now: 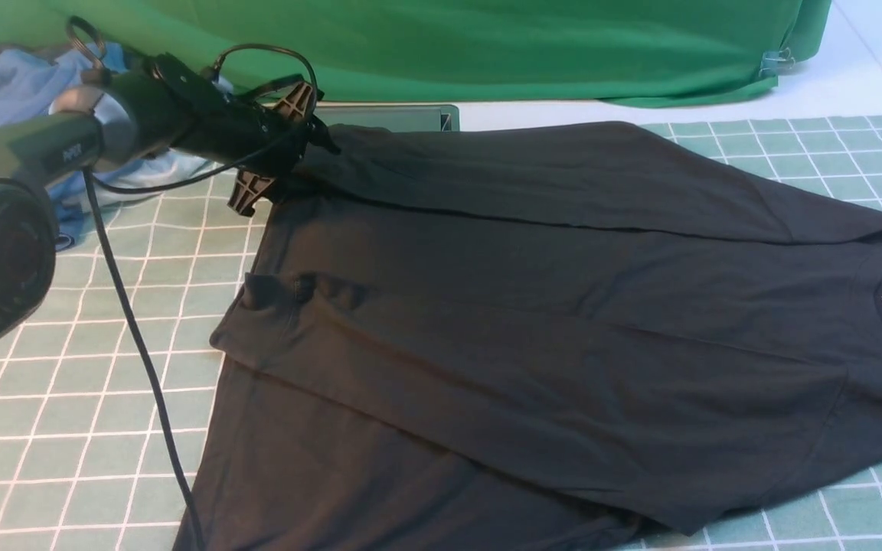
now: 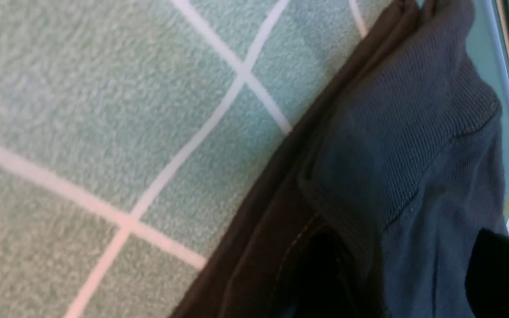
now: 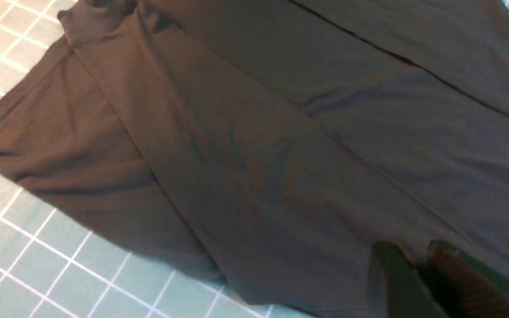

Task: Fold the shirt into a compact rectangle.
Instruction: 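Grab the top left corner of the dark shirt with the left gripper, then fold the left side of the dark shirt inward over its body with the left gripper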

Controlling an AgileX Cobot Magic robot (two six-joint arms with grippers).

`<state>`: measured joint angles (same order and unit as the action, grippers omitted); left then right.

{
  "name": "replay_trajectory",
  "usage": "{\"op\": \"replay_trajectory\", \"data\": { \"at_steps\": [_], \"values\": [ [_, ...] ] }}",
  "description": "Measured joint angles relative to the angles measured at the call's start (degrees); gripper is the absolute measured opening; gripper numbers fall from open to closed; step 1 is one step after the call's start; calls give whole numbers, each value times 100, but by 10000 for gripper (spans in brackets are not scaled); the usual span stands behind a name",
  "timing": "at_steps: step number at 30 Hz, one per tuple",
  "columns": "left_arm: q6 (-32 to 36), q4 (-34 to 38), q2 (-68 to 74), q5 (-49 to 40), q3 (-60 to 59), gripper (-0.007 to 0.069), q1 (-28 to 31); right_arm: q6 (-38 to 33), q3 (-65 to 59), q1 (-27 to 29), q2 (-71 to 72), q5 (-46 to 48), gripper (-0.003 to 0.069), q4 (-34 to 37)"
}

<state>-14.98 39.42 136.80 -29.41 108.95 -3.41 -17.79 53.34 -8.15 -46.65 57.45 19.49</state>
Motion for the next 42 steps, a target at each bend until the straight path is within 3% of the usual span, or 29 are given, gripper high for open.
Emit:
{"op": "replay_trajectory", "data": {
  "at_steps": [2, 6, 9, 18, 26, 31, 35, 42],
  "values": [
    [210, 0, 6, -10, 0, 325, 0, 0, 0, 0, 0, 0, 126, 0],
    [631, -24, 73, -249, 80, 106, 20, 0, 0, 0, 0, 0, 129, 0],
    [705, 4, 117, -900, 364, 30, 112, 6, 0, 0, 0, 0, 134, 0],
    [679, -25, -376, -2541, 1576, 29, 350, -18, 0, 0, 0, -52, 146, 0],
    [437, -999, -1271, -3876, 1696, 29, 339, -23, 0, 0, 0, -63, 149, 0],
    [294, -1664, -2031, -3960, 685, 29, 291, -29, 0, 0, 0, -65, 155, 0],
    [286, -1822, -2792, -3935, -1127, 29, 276, -29, 0, 0, 0, -76, 156, 0],
    [451, -1855, -2935, -2926, -2864, 33, 276, -41, 0, 0, 0, -81, 165, 0]
  ]
}}
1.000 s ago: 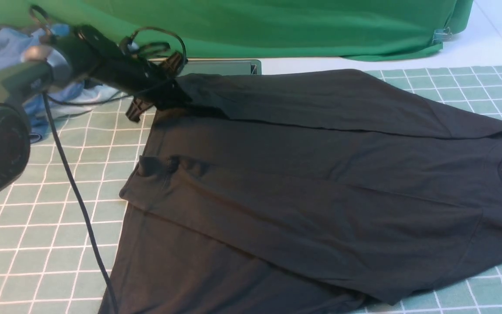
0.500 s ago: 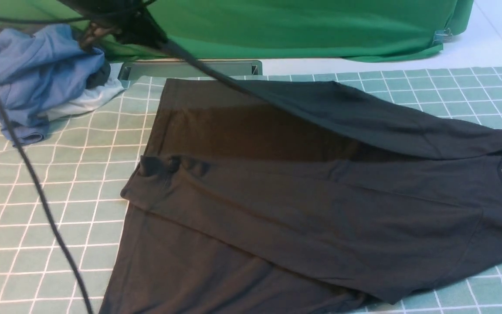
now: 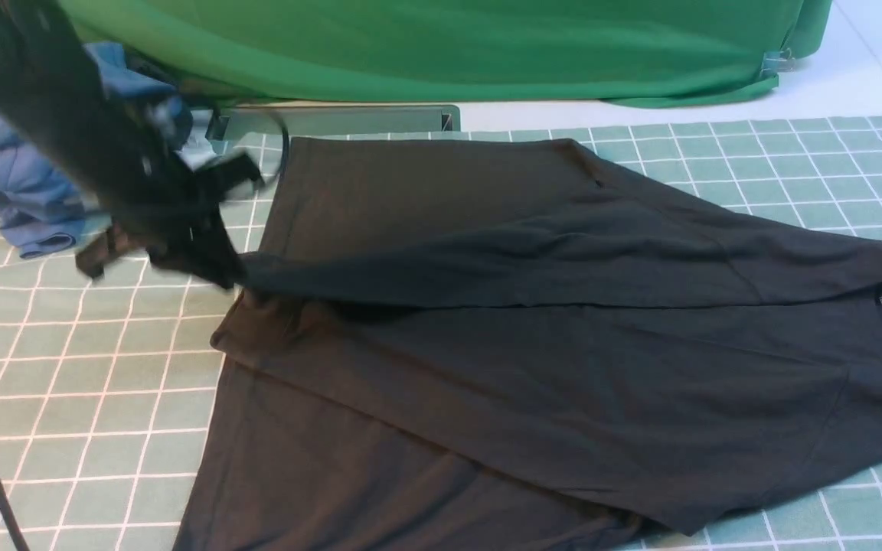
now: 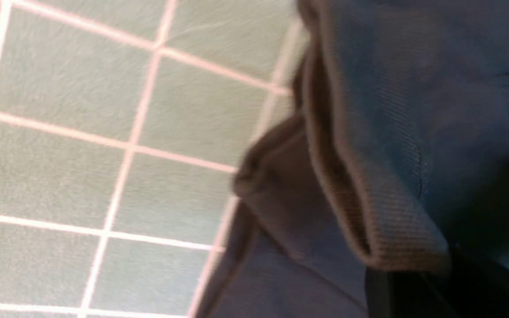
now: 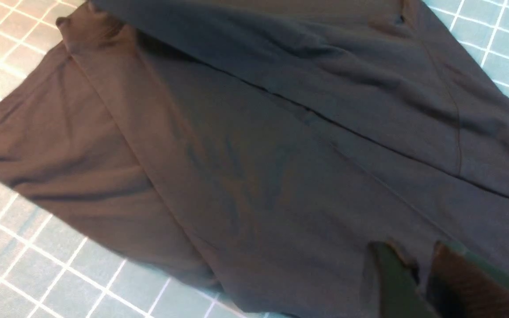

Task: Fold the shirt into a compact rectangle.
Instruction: 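Fold the left side of the dark shirt inward over its body with the left gripper, then grasp the near edge of the shirt at its hem and shoulder corners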

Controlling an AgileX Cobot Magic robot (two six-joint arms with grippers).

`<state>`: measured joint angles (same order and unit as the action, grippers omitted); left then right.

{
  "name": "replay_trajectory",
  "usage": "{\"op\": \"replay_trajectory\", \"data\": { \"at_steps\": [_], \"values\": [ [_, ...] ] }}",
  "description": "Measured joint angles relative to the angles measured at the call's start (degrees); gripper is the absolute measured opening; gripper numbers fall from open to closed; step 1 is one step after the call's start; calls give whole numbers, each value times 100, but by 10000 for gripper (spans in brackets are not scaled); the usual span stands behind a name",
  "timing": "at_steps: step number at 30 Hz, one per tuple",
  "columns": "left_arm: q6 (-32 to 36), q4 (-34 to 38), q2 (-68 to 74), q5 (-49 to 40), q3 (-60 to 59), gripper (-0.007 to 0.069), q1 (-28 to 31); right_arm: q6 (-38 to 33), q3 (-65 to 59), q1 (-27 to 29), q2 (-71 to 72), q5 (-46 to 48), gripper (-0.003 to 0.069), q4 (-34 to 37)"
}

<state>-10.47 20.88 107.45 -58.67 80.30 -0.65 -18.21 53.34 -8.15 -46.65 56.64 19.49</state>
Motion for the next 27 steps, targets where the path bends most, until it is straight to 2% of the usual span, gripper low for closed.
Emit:
{"op": "replay_trajectory", "data": {
  "at_steps": [3, 6, 13, 18, 22, 27],
  "values": [
    [29, 0, 6, 179, -297, 48, 0, 0, 0, 0, 0, -12, 168, 0],
    [29, 0, 6, 208, -398, 94, 0, 0, 0, 0, 0, -23, 172, 0],
    [-12, -104, -206, -316, -261, 349, 0, -2, 0, 0, 0, -23, 183, 0],
    [-34, -612, -701, -956, -363, 490, 0, 4, 0, 0, 0, -23, 188, 0],
    [-259, -697, -1068, -1016, -922, 510, 0, 4, 0, 0, 0, -23, 192, 0],
    [-460, -665, -1680, -896, -2486, 487, -354, 4, 0, 0, 0, -23, 198, 0]
  ]
}}
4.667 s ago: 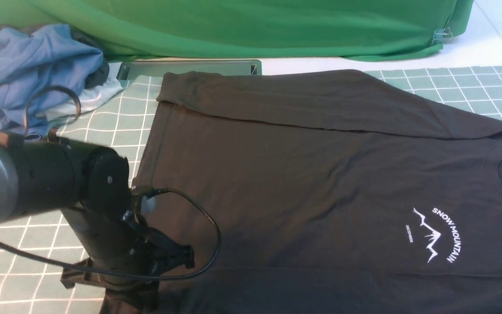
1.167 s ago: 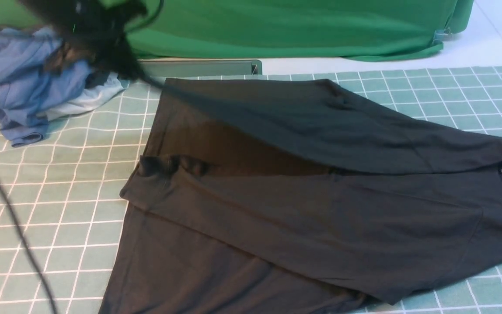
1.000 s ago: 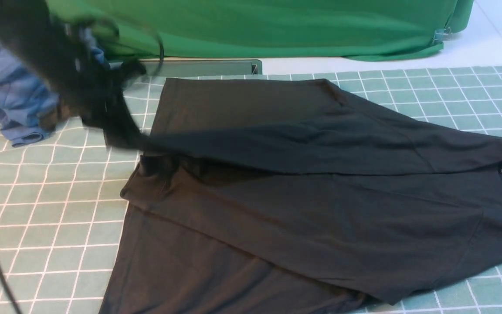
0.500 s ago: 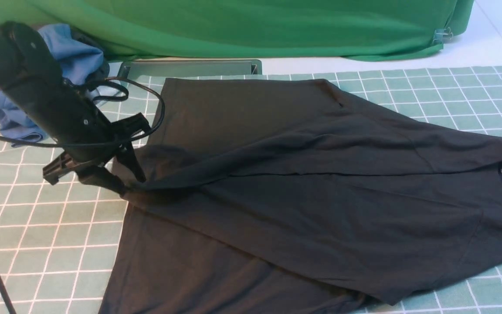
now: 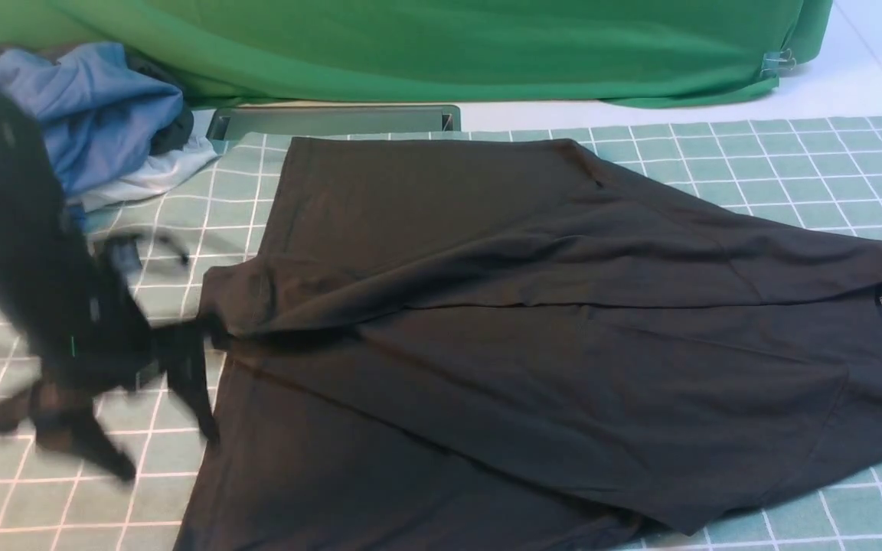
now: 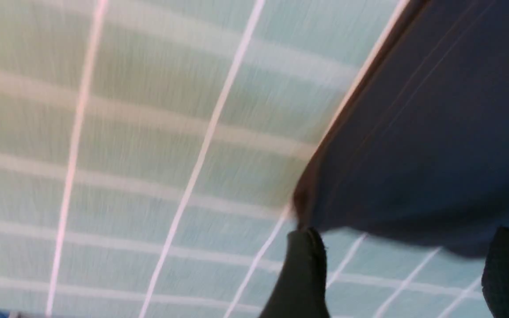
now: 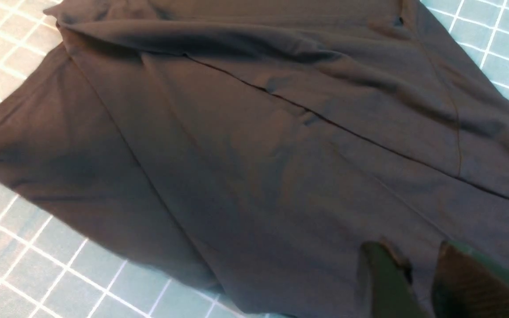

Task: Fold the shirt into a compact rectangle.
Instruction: 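Grasp the near edge of the shirt at its hem and shoulder corners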

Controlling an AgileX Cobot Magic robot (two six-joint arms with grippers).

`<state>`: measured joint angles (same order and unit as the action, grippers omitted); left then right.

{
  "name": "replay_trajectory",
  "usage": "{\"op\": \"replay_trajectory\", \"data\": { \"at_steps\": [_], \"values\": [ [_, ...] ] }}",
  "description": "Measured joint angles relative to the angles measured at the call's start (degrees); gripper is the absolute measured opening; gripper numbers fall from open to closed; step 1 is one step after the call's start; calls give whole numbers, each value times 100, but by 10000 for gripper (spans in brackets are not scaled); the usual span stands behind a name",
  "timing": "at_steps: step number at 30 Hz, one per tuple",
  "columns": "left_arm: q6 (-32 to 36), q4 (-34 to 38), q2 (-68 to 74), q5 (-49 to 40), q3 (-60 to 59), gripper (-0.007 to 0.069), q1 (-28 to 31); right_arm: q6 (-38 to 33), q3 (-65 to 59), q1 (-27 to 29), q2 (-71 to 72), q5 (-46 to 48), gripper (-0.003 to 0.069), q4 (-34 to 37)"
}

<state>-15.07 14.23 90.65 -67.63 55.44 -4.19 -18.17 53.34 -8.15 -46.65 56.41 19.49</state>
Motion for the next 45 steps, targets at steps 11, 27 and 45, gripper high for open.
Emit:
{"op": "replay_trajectory", "data": {
  "at_steps": [11, 27, 45],
  "values": [
    [-1009, -786, -1, 1617, -1120, 405, -1014, 0, -66, 0, 0, -70, 207, 0],
    [-352, -559, 272, 1795, -1081, 122, -1067, -189, -577, -6, -2, -667, 216, -5],
    [-399, -1143, -804, 2231, -1109, 22, -1045, 161, -1429, -2566, -1624, -1494, 554, -1833]
  ]
}}
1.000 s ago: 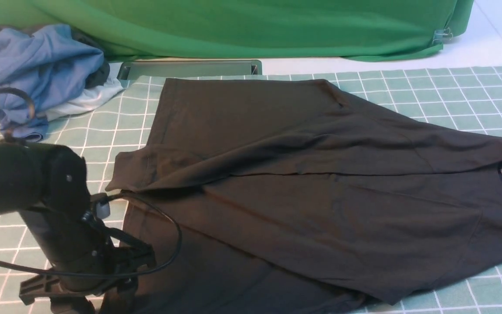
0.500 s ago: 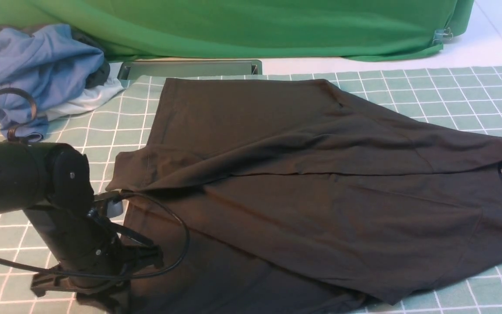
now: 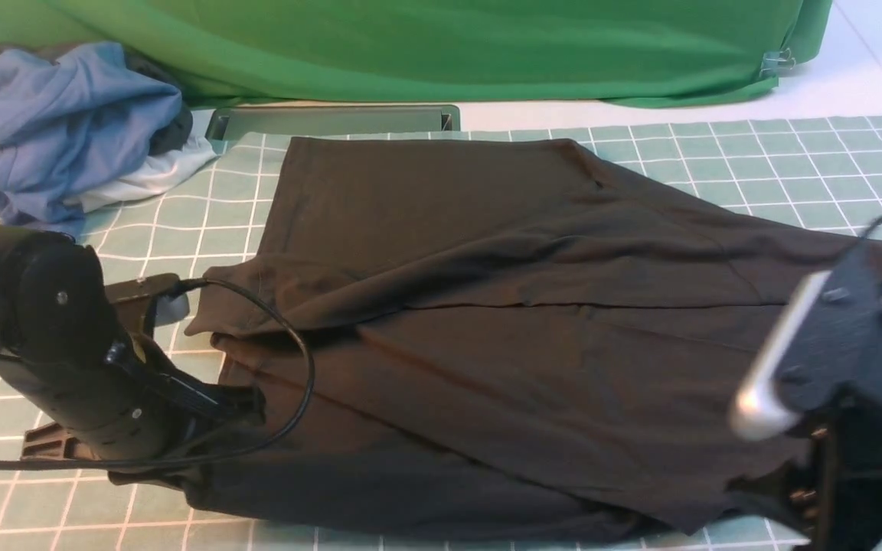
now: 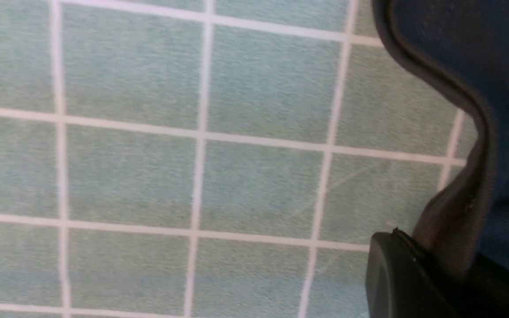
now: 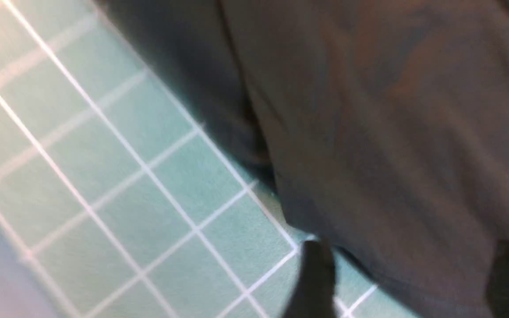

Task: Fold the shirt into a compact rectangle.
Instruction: 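Grasp the near edge of the shirt at its hem and shoulder corners, then fold the black garment in half by bringing its near edge over to the far edge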

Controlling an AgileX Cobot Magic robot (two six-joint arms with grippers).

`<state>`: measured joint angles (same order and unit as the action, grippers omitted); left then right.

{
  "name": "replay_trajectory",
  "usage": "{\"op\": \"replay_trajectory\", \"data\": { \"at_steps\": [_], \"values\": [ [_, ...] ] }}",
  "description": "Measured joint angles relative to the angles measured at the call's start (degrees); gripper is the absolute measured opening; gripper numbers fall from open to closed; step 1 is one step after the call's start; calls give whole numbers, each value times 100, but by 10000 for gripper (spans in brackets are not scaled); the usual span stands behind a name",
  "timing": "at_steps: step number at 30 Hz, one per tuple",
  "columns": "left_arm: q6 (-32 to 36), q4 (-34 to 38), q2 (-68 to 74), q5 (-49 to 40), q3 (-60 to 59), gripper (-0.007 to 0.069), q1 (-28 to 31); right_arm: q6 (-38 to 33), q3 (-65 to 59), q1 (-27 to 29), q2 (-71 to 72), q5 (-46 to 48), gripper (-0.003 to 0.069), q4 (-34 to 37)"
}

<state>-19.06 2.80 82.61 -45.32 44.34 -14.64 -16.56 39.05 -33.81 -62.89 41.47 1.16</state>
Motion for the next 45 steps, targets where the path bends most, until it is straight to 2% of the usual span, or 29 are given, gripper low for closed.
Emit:
{"op": "replay_trajectory", "data": {
  "at_steps": [4, 9, 17, 20, 22, 24, 25, 26, 27, 29, 33, 36, 42, 45],
  "values": [
    [-68, -9, 0, 5, 0, 22, 91, 77, 33, -258, -860, -276, 619, -440],
    [-109, 39, 0, 5, 0, 22, 100, 108, 162, -287, -1903, -342, 606, -943],
    [-158, 157, 0, 5, 0, 22, 111, 109, 421, -287, -2935, -799, 588, -1258],
    [-172, 162, 0, 5, 0, 22, 110, 94, 589, -287, -3124, -683, 579, -1270],
    [-172, 175, 0, 5, 0, 22, 110, 94, 636, -287, -3173, -617, 551, -1244],
    [-172, 175, 0, 5, 0, 22, 110, 94, 663, -298, -3204, -557, 460, -1181],
    [-172, 175, 0, 5, 0, 22, 110, 72, 676, -304, -3205, -548, 374, -1167],
    [-172, 175, 0, 5, 0, 22, 110, 63, 676, -304, -3205, -548, 342, -1167],
    [-144, 175, -16, -7, 0, 22, 110, 58, 685, -304, -3205, -525, 222, -1190],
    [-123, 175, -73, -85, 0, 22, 110, 62, 729, -304, -3193, -360, 111, -1236],
    [-111, 236, -243, -606, -25, 22, 110, 191, 807, -304, -2849, 255, 104, -1230],
    [-111, 312, -341, -752, -127, 22, 110, 240, 733, -304, -2544, 378, 104, -1022],
    [-68, 861, -834, -1008, -841, 22, 110, 354, -102, -304, -1743, 575, 104, 12],
    [-142, 1037, -1187, -1053, -1019, 22, 110, 654, -397, -304, -1467, 625, 104, 146]
  ]
}}
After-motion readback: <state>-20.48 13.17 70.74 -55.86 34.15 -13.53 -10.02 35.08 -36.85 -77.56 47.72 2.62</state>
